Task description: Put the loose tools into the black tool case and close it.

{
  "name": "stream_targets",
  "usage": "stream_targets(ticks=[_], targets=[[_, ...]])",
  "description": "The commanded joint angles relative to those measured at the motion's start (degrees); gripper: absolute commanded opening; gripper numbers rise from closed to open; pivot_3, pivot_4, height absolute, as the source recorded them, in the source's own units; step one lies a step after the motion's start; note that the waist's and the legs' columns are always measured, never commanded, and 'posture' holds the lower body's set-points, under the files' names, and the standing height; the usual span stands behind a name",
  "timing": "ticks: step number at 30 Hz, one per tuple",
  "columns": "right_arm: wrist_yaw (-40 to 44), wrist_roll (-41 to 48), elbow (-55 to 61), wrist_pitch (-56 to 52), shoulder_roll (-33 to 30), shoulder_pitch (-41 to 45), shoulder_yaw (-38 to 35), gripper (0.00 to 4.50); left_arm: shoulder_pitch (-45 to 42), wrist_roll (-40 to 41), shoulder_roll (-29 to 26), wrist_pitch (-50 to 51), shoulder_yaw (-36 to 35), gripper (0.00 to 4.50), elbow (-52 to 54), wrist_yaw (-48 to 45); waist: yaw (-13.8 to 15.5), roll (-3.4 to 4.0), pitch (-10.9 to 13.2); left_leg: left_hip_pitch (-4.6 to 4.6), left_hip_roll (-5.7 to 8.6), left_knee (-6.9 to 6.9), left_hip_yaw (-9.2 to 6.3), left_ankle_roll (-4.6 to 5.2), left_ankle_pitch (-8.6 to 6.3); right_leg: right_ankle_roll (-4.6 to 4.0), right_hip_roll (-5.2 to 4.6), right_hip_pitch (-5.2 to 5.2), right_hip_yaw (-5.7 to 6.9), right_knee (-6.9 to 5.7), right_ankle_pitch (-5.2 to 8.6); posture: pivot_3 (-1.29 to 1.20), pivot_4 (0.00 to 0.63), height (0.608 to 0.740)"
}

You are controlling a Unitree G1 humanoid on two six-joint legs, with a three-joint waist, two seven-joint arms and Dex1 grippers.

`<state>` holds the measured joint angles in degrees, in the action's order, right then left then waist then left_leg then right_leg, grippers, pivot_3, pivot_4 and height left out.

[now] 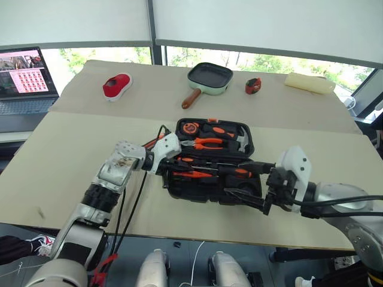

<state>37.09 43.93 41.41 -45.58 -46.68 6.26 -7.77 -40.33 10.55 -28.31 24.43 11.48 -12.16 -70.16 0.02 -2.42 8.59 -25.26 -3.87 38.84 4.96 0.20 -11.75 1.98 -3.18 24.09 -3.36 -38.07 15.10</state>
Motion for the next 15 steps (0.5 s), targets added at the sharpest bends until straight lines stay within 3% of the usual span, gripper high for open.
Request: stream_targets(ticks=[1,3,7,12,14,15], targets=[[0.9,-0.3,-0.1,1.1,-0.7,2.0,-0.6,4.5,1.1,4.8,-3.6,4.8,-7.4,0.26,7.7,2.6,0.0,0.0,0.0,0.0,0.0,0.0,-0.01,0.0,0.0,0.0,0.0,0.0,0.0,0.0,0.0,0.0,0.15,0.74],[2.1,-0.5,-0.8,1.5,-1.1,3.5,0.0,4.5,5.7,6.6,-8.0,8.1,-12.4,0.74,12.8,4.1,-0.8,0.01,0.0,0.01,-0.01,-0.02,0.0,0.0,0.0,0.0,0.0,0.03,-0.01,-0.01,0.0,0.0,0.15,0.74],[4.1,0.1,-3.5,1.3,-1.3,7.5,0.8,4.5,20.9,7.4,-16.3,10.3,-24.1,2.12,19.6,7.5,-2.3,0.03,0.0,0.16,-0.09,-0.27,-0.16,0.0,0.0,-0.02,0.02,0.06,-0.13,-0.01,0.0,0.0,0.15,0.74],[7.3,-0.6,-6.7,2.0,-1.2,11.5,3.0,4.5,33.3,7.3,-20.1,9.0,-33.3,3.95,21.3,11.1,-1.1,-0.07,0.1,0.17,-0.05,-0.2,0.0,-0.01,0.01,-0.02,-0.12,0.01,0.02,0.02,0.01,0.0,0.15,0.74],[8.6,-1.0,-7.6,2.2,-1.1,12.6,4.1,4.5,34.9,7.8,-20.6,9.0,-34.7,4.43,21.6,12.0,-0.4,-0.08,0.1,0.17,-0.03,-0.17,0.11,0.0,0.01,-0.02,-0.17,0.0,0.04,0.04,0.0,0.0,0.15,0.74],[9.1,-1.3,-8.0,2.3,-1.0,13.2,4.7,4.5,34.6,7.8,-21.0,8.9,-34.4,4.43,21.5,12.3,0.1,-0.08,0.1,0.17,-0.03,-0.17,0.12,0.01,0.02,-0.02,-0.21,0.0,0.1,0.04,0.0,0.0,0.15,0.74]])
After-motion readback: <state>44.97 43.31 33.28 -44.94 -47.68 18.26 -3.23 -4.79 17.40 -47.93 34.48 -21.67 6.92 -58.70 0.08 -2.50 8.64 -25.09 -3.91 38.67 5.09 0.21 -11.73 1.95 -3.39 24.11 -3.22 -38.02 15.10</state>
